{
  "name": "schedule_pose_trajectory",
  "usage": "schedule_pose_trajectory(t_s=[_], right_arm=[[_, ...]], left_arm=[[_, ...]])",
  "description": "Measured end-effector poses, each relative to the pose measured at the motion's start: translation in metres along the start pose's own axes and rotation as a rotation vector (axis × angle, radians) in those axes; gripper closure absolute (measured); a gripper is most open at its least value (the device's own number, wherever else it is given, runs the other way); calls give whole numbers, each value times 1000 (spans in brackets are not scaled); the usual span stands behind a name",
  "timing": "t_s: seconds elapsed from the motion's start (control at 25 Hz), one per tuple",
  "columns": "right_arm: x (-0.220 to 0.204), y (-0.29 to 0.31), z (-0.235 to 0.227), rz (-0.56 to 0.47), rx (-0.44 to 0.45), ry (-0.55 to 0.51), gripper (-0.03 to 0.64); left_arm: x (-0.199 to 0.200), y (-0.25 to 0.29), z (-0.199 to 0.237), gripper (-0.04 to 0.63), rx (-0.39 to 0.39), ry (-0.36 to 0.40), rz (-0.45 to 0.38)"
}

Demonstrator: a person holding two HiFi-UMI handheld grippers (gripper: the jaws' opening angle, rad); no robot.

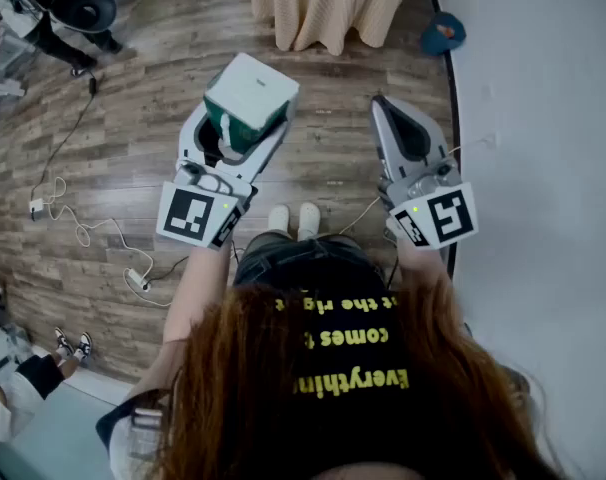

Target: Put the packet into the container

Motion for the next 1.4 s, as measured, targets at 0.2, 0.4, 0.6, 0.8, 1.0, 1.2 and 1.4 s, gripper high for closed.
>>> schedule_pose_trajectory(t_s=[0.2,0.4,0.6,0.8,1.0,1.2,1.4], right_arm=[[0,-3,-7,-11,10,0,603],[0,-6,-21,-9,13,-1,603],[-9,-13,-40,-11,13,46,603],[-25,-12,-48,-14,12,70,603],[-34,19,-60,-3,7,71,603],[-42,65,-83,10,-8,58,603],[-40,120,-105,-4,-28,32,603]], left_arm=[[2,9,-6,238,6,13,-10],[5,22,-10,238,7,6,-17],[4,38,-18,238,10,17,-14],[-2,50,-15,238,13,26,-9],[0,71,16,238,20,18,-7],[8,106,60,238,11,5,-15],[22,138,110,238,-17,17,-29]])
Point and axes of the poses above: the fingertips, and each gripper's own axes: y forward along the fingers, z to its left, x out of its top, the point moved 1 cm from there along -y, backward along the fingers, and after that the axes turned 11 degrees about -y, right-handed, at the moved point
